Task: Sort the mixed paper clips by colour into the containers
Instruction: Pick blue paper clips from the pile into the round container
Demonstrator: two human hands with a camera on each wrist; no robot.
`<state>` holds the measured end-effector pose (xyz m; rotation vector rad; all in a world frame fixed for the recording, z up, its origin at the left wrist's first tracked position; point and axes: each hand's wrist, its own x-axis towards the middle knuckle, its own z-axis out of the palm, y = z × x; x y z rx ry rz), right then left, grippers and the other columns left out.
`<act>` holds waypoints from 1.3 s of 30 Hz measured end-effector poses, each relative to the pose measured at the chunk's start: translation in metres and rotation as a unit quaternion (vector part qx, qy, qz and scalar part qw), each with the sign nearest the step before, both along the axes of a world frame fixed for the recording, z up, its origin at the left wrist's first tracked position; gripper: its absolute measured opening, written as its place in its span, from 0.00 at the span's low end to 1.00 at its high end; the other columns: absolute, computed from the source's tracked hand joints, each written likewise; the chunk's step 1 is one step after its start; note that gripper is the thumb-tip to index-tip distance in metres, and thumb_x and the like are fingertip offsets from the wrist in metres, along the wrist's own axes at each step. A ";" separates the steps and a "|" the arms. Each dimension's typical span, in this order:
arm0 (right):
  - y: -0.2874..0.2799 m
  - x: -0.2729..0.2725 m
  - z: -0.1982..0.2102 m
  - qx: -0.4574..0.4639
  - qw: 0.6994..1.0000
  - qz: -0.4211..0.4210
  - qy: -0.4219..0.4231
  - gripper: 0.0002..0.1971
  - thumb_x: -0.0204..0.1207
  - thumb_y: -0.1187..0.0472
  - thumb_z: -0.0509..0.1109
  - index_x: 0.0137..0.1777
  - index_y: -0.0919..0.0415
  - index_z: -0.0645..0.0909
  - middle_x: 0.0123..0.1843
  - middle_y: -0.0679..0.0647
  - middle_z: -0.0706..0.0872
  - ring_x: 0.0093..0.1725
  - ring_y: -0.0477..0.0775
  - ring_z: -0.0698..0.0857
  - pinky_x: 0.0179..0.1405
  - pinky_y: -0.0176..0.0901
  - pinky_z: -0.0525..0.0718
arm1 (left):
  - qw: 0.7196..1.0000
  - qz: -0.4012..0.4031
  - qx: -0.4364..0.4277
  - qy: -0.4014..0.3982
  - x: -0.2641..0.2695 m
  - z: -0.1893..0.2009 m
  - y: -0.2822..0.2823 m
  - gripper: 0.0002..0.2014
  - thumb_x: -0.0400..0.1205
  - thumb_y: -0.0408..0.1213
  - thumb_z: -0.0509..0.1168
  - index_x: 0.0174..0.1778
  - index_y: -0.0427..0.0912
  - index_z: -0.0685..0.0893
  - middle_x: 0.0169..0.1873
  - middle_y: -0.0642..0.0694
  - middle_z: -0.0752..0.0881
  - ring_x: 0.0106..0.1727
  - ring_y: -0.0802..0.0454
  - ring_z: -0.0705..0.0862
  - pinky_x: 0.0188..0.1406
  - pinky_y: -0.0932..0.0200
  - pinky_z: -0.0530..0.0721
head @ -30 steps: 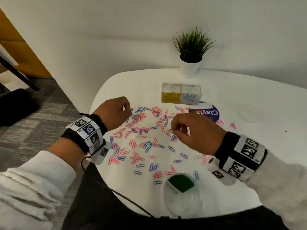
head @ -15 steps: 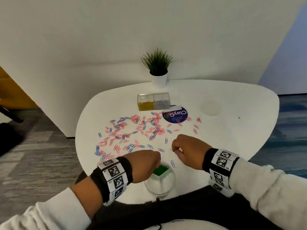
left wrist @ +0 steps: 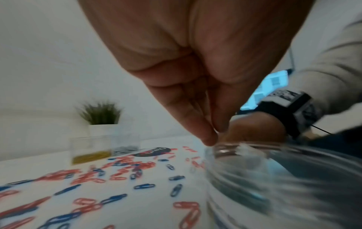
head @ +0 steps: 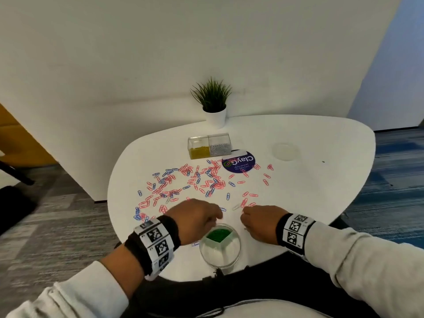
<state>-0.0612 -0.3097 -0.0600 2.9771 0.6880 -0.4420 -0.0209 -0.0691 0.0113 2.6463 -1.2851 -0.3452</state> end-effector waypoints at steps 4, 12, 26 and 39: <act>0.000 0.007 0.018 0.085 0.991 -0.094 0.043 0.03 0.80 0.57 0.61 0.50 0.54 0.73 0.50 0.52 0.81 0.47 0.57 0.81 0.38 0.42 0.75 | 0.987 0.149 0.051 0.000 0.036 0.005 0.038 0.08 0.84 0.43 0.64 0.56 0.56 0.85 0.51 0.57 0.87 0.51 0.56 0.83 0.54 0.58 0.82; 0.031 0.055 0.019 0.347 0.873 -0.323 0.111 0.08 0.80 0.67 0.59 0.47 0.56 0.79 0.43 0.55 0.82 0.36 0.53 0.81 0.30 0.41 0.80 | 0.971 0.150 0.186 0.029 0.030 -0.014 0.070 0.10 0.82 0.48 0.66 0.57 0.54 0.87 0.50 0.57 0.83 0.50 0.56 0.79 0.53 0.61 0.78; 0.056 0.069 0.004 0.096 0.985 -0.142 0.014 0.12 0.82 0.57 0.65 0.63 0.59 0.79 0.63 0.57 0.80 0.60 0.60 0.83 0.59 0.48 0.82 | 0.964 0.150 0.214 0.035 0.024 -0.040 0.073 0.08 0.82 0.47 0.65 0.51 0.51 0.88 0.49 0.53 0.86 0.52 0.51 0.83 0.53 0.56 0.81; -0.033 0.068 0.030 0.691 0.518 -0.482 0.147 0.11 0.74 0.74 0.55 0.43 0.62 0.77 0.33 0.58 0.78 0.29 0.53 0.77 0.23 0.38 0.73 | 0.958 0.264 0.017 0.108 0.036 -0.051 0.087 0.08 0.83 0.33 0.61 0.45 0.49 0.84 0.42 0.56 0.82 0.42 0.58 0.81 0.38 0.69 0.75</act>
